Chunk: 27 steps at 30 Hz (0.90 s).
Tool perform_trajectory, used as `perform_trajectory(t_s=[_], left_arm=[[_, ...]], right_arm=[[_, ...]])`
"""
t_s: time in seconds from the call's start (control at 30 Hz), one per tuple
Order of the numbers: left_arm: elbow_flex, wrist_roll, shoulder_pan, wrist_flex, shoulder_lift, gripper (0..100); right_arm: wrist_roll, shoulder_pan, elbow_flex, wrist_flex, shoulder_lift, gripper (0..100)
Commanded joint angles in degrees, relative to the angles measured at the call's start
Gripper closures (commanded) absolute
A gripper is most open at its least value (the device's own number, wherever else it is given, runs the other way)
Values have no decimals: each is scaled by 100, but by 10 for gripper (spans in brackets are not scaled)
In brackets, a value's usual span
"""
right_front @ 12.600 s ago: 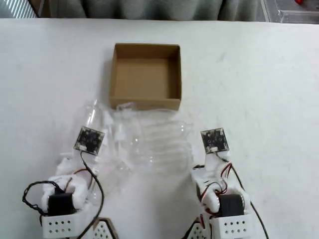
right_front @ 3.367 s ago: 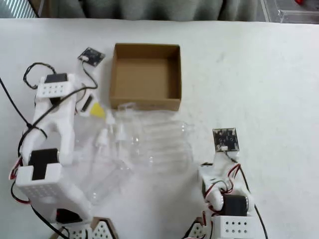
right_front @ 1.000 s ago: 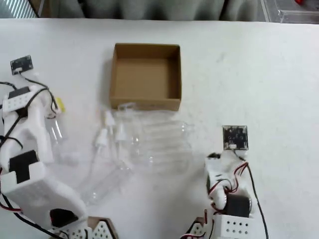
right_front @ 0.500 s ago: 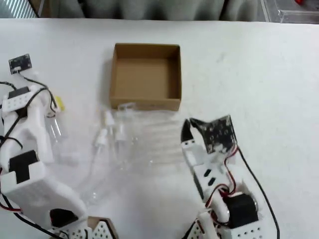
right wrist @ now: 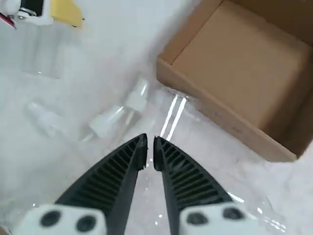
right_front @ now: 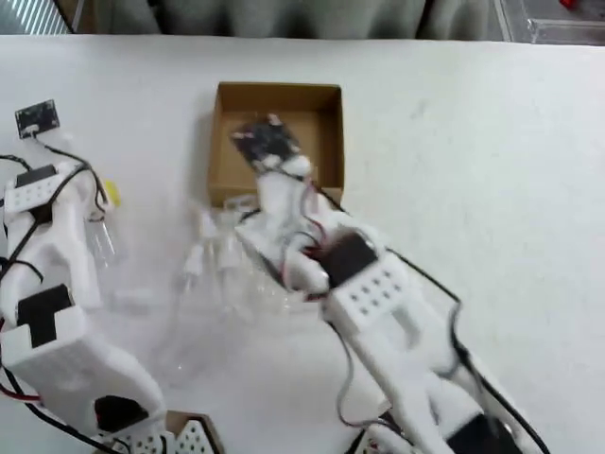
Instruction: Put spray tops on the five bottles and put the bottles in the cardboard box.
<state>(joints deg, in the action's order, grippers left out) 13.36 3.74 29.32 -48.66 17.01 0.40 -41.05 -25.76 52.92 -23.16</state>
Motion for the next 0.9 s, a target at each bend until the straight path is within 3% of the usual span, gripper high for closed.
perform_trajectory(t_s=[0.0, 0.3, 0.4, 0.53, 0.7, 0.87], left_arm=[[-308, 53, -13, 35, 110, 919], [-1292, 53, -13, -738, 787, 919], [-1415, 53, -13, -870, 875, 919], [-1415, 53, -4, -870, 875, 919], [-1415, 53, -4, -870, 875, 919], [-1415, 53, -4, -870, 875, 919]], right_arm=[[-35, -347, 1187, -180, 1191, 981], [-53, -400, 3341, -84, 4013, 980], [-53, -462, 4185, 514, 4673, 974], [-53, -418, 5591, 1701, 5420, 891], [-53, -391, 7393, 2721, 6378, 926], [-62, -418, 8914, 3521, 7275, 896]])
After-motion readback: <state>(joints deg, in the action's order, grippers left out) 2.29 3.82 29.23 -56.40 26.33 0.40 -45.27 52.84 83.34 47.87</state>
